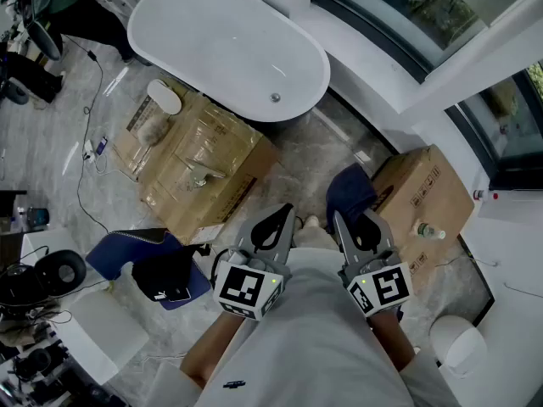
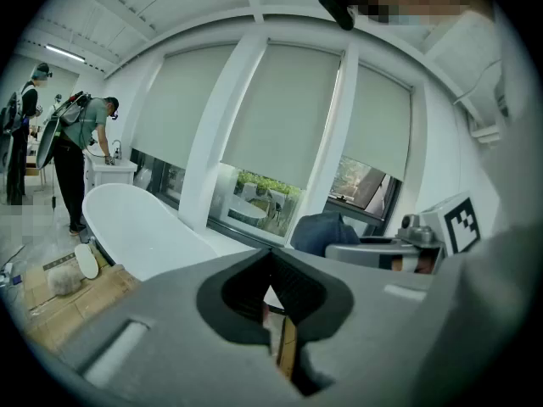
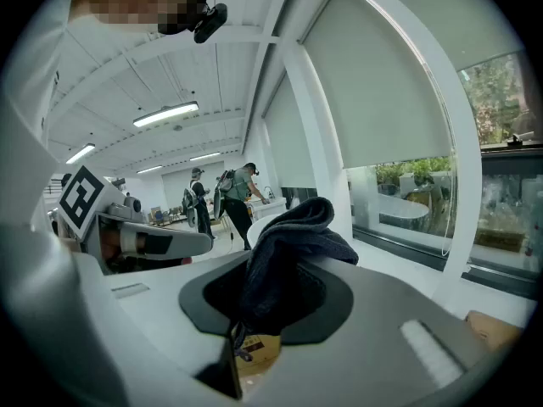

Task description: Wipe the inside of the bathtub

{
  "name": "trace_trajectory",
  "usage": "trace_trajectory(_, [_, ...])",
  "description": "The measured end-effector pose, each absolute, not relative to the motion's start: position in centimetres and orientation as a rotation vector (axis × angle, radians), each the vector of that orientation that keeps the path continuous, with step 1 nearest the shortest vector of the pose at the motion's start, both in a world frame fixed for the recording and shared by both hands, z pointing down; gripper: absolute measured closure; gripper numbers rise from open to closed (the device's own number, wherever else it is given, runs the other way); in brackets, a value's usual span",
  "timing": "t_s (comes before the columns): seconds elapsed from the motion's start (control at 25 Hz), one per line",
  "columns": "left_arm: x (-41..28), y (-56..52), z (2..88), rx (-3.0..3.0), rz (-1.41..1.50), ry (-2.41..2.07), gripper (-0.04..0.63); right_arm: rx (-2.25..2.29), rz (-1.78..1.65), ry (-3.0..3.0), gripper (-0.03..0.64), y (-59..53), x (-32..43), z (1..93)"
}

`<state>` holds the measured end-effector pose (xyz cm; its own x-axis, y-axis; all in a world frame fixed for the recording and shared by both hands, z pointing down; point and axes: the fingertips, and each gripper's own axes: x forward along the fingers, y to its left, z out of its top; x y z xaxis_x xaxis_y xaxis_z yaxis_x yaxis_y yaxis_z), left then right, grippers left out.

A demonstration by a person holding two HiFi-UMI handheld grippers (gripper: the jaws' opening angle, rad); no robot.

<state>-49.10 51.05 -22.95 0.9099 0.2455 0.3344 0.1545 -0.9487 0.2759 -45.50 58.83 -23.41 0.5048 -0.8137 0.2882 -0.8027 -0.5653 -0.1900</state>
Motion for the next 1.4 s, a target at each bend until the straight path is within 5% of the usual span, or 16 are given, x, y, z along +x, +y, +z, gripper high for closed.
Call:
trace_trajectory(0.8, [-47.8, 43.6, -20.1, 2.748, 0.603, 0.272, 0.596, -2.679, -0.684, 1.269, 0.531, 55.4, -39.6, -21.9])
trace_trajectory(1.4, [-24.5, 48.2, -28.3, 2.724, 0.659, -0.018, 0.596, -2.558, -0.726, 1.686, 0.531, 60.2, -16.1, -29.8])
